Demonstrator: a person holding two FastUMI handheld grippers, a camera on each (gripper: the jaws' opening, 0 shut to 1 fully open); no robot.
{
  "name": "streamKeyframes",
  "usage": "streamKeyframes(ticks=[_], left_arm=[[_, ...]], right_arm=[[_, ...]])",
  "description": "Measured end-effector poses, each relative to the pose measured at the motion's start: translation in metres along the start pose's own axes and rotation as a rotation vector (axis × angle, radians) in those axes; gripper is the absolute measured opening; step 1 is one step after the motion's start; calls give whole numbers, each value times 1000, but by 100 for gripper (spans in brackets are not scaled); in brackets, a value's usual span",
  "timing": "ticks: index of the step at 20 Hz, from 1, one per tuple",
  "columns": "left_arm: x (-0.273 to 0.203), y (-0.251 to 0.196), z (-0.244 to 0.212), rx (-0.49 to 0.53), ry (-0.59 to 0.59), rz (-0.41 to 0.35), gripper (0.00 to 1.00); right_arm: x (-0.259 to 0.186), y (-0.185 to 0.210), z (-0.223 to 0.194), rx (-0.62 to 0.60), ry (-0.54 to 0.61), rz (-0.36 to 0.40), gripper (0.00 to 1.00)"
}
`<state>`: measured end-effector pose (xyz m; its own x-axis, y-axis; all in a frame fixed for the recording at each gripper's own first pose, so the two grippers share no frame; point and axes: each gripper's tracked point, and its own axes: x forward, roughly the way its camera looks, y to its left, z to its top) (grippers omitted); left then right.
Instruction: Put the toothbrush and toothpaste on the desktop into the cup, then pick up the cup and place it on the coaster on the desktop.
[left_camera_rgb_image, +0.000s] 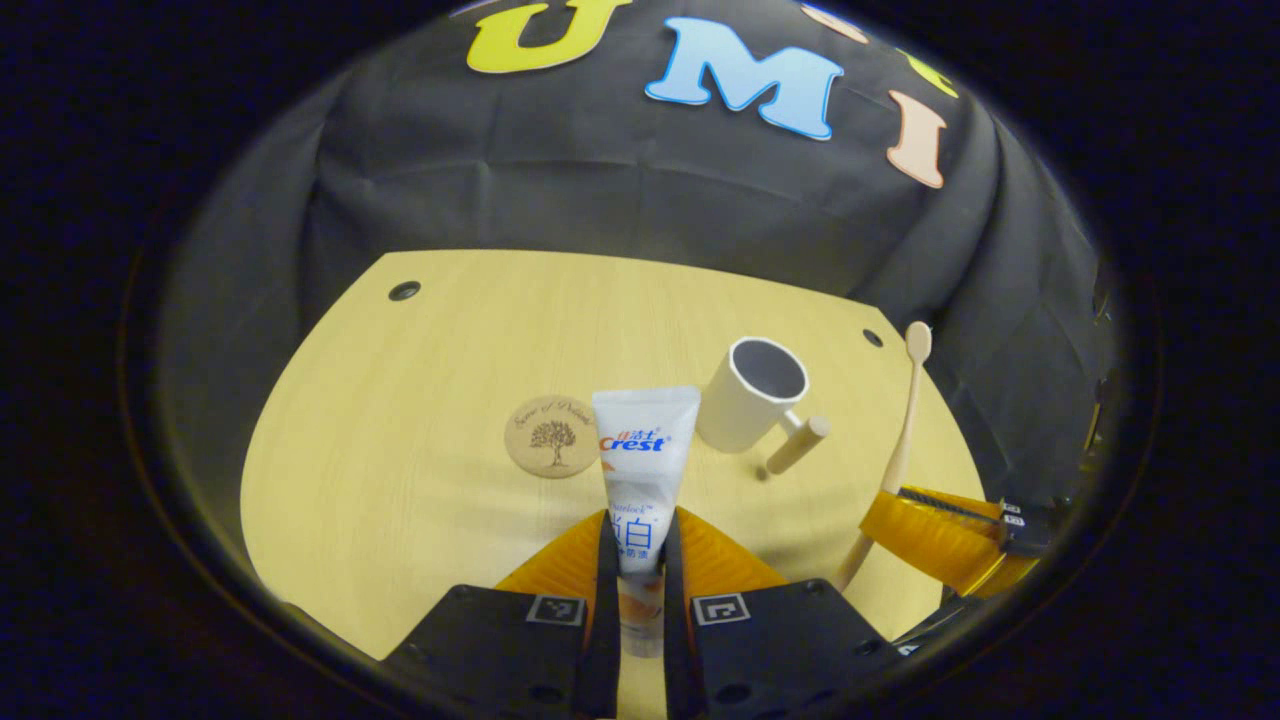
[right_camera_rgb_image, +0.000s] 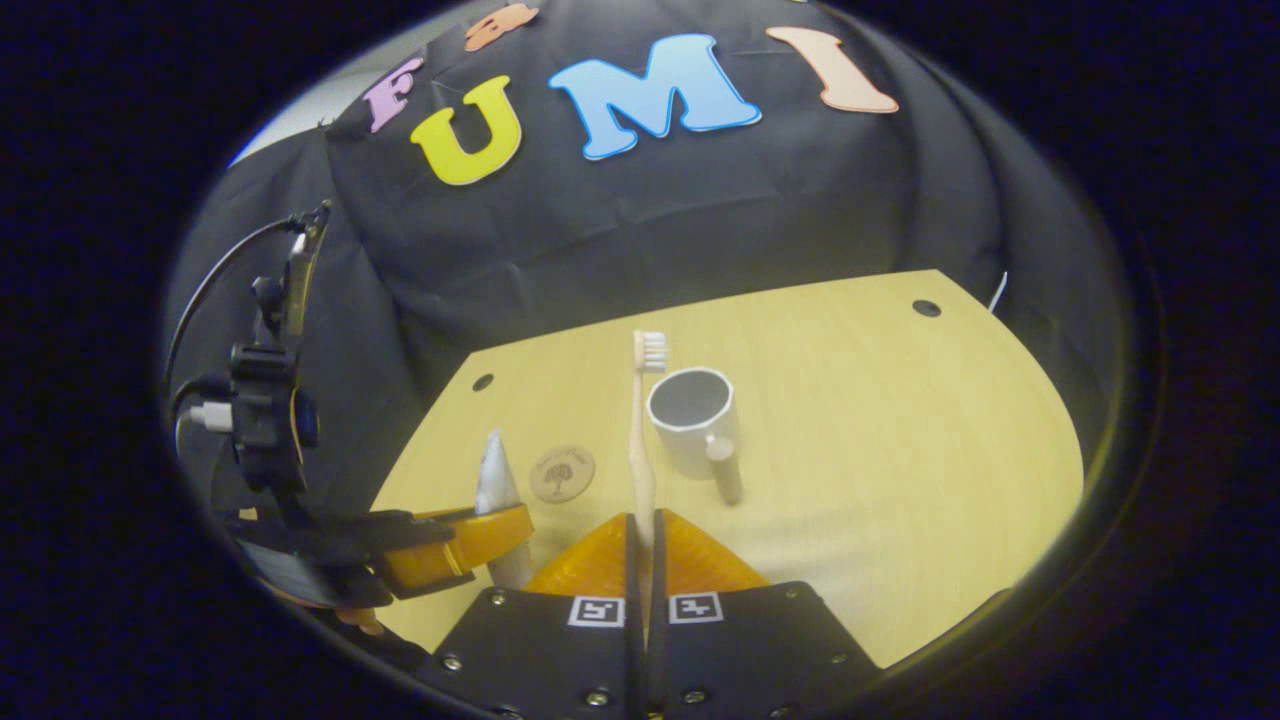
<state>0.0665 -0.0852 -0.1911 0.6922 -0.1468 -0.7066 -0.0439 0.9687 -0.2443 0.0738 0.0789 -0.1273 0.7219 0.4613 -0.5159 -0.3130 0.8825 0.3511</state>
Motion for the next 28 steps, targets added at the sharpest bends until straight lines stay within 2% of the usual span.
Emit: streamKeyframes(ticks=[5, 10, 13, 20, 24, 28], left_arm=[[3, -6, 39, -70, -147, 9, 26], [-1, -4, 78, -121, -275, 33, 25], [-4, -3, 87, -152, -311, 36, 25], [-2, -3, 89, -175, -313, 50, 25], [-2, -1, 89, -176, -313, 62, 25], [0, -2, 85, -183, -294, 50, 25]], right_arm=[[25, -21, 55, -24, -130, 28, 1], [57, -19, 107, -73, -286, 85, 2], [77, -21, 119, -109, -329, 93, 2], [132, -30, 94, -214, -256, 58, 2], [145, -39, 77, -292, -211, 11, 3], [144, -41, 69, -306, -169, 1, 4]])
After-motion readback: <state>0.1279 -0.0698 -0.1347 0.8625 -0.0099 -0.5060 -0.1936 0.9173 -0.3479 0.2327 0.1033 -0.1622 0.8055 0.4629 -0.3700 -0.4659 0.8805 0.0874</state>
